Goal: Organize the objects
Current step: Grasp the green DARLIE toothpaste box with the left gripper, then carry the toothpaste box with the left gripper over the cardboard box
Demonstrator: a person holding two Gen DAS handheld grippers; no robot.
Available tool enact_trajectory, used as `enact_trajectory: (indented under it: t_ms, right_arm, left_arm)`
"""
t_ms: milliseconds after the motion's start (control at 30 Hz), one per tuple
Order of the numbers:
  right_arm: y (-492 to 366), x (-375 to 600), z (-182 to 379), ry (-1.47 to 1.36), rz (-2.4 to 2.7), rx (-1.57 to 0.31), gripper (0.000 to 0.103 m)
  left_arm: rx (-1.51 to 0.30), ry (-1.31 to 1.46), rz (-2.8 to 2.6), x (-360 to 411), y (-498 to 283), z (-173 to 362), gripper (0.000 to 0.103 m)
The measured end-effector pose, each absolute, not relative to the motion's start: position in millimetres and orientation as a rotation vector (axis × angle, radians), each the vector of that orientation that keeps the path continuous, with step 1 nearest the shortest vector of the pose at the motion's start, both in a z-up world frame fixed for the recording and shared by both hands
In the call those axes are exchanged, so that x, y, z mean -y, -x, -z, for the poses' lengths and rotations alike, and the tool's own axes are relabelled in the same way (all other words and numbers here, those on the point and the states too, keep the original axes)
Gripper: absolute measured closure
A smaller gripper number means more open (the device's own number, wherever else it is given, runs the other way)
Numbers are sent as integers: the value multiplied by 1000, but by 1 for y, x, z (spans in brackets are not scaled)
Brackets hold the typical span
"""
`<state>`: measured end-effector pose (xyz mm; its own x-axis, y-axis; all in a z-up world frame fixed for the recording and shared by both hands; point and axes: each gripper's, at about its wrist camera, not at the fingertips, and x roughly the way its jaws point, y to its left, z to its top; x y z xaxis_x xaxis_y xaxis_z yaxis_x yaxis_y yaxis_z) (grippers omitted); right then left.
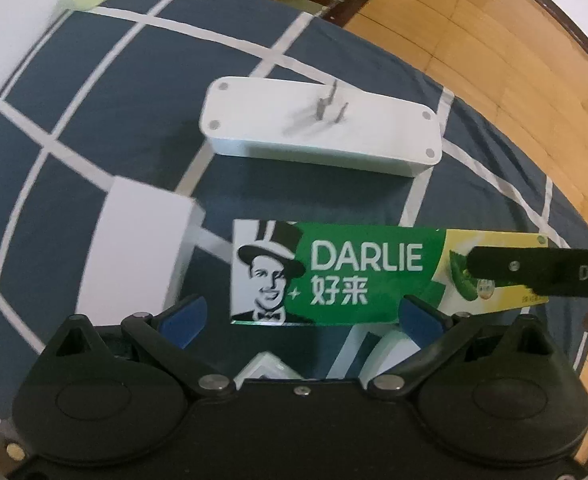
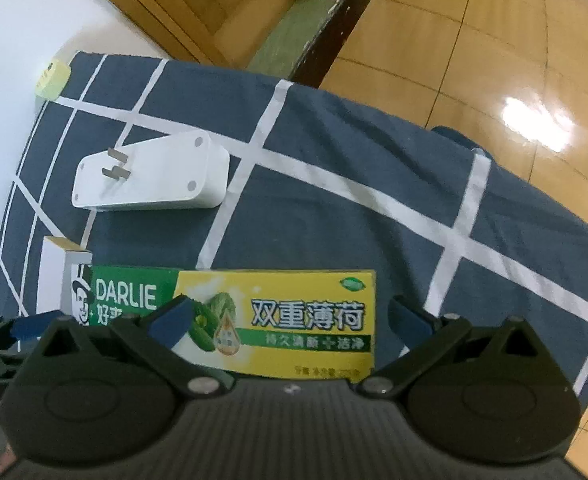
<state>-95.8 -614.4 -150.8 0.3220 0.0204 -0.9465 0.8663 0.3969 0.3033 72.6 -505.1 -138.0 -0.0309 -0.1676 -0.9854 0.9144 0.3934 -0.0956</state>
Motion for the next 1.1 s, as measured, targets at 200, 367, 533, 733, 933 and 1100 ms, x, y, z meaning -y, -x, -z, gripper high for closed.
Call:
enact_trajectory:
  t_ms: [200,367,533,733,933,1100]
  right_arm:
    - [88,616,156,-1015,692,-1124,0]
    - [87,619,156,-1020,691,-1130,0]
    - [86,620,154,-1012,684,-1146,0]
    - [85,618,151,-989,677,-1152,0]
    - [84,615,143,-955,663,-1147,0]
    - [84,614,133,-934,645,-1131,0]
  left_arm:
    - [-1330,-767,1048,515,-70,146,0]
    - [-1341,-755,1038,518,-73,148,0]
    - [-1344,-760,1024,520,-72,147,0]
    - [-1339,-760,1010,520,-69,144,0]
    - [-1319,-767,998,518,-64,136,1]
    - [-1299,-753,978,513,-61,124,1]
